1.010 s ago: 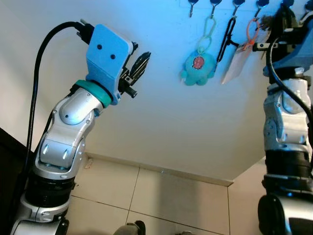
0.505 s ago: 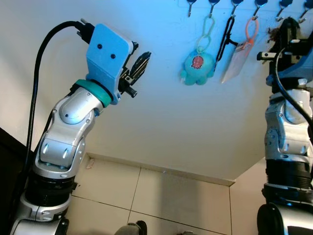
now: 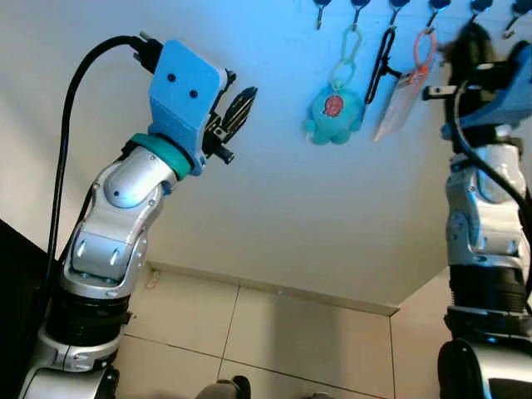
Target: Hang keys on a hook
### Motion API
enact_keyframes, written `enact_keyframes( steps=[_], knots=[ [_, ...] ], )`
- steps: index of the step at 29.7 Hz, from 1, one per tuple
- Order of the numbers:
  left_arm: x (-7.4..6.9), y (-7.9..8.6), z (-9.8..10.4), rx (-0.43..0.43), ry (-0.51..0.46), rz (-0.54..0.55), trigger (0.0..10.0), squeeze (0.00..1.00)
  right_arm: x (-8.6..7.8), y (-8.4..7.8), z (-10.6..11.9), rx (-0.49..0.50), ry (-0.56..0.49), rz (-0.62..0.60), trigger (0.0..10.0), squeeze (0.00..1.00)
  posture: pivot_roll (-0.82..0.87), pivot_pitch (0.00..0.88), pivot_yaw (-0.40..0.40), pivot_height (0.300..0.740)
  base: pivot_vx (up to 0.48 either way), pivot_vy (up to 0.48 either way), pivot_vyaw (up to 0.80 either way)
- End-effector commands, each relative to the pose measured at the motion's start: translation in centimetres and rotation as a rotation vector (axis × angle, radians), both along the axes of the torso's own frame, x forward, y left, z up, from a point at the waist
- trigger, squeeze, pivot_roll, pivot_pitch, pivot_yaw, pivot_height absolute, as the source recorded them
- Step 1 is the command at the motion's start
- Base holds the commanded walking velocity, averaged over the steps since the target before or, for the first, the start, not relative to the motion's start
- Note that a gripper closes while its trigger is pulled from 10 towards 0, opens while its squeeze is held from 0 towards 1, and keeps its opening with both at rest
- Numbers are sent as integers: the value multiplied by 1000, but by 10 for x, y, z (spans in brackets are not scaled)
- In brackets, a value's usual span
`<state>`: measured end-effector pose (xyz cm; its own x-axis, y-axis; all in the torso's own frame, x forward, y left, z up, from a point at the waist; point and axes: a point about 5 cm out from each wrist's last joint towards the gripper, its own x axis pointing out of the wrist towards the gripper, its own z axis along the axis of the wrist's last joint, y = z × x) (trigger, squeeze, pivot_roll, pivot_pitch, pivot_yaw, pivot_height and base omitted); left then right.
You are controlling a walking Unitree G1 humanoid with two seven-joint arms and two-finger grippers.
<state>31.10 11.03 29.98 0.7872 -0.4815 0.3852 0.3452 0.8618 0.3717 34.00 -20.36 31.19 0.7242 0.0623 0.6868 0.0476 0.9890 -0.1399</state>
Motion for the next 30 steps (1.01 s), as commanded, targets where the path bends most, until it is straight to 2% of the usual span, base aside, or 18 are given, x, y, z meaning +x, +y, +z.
enact_keyframes(
  steps=[1, 17, 30],
  knots=[
    [2, 4, 1, 12, -10, 16, 10000, 0, -1, 7, 1, 0, -17, 32, 10000, 0, 2, 0, 163, 740, 0, 0, 0],
    [5, 5, 5, 9, -28, 18, 10000, 0, 1, 14, 4, 7, -27, 71, 10000, 0, -1, 0, 177, 740, 0, 0, 0],
    [6, 4, 5, -2, -28, 18, 10000, 0, 15, 12, 7, 5, 25, 56, 10000, 0, 8, 0, 175, 740, 0, 0, 0]
  ],
)
